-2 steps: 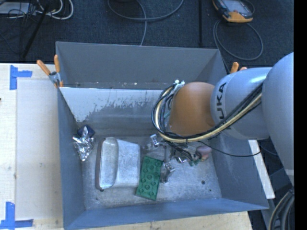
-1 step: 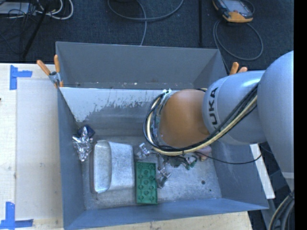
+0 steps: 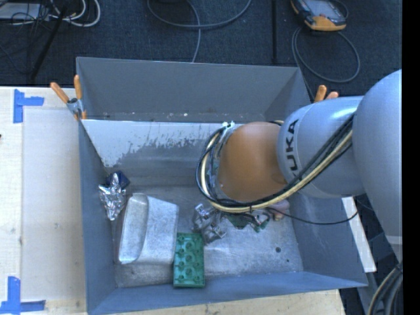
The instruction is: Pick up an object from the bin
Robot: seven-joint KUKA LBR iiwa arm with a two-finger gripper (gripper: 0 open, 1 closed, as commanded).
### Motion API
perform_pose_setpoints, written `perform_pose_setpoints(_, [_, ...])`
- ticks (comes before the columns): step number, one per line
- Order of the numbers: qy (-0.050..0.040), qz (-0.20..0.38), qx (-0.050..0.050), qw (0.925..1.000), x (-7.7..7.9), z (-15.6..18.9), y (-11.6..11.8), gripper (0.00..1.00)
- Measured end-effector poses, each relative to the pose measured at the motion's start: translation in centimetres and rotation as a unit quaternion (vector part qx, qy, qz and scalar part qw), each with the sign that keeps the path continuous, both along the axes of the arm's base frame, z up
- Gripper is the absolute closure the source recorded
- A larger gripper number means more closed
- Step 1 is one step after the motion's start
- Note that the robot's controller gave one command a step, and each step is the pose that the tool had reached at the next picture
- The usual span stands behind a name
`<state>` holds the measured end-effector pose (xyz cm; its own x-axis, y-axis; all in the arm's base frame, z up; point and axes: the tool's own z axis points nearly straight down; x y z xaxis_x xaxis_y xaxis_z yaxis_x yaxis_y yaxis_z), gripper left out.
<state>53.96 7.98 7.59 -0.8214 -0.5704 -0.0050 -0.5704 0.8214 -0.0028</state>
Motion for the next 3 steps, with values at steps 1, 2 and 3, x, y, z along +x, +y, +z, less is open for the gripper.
perform_pose_setpoints(1, [0.0,0.191,-0.001,0.9817,-0.2,15.6,-2.6,1.0])
perform_pose_setpoints(2, [0.0072,0.161,0.001,0.9869,0.3,0.3,-2.4,1.0])
perform_pose_setpoints(3, [0.0035,0.162,0.0,0.9869,0.5,0.8,-2.3,1.0])
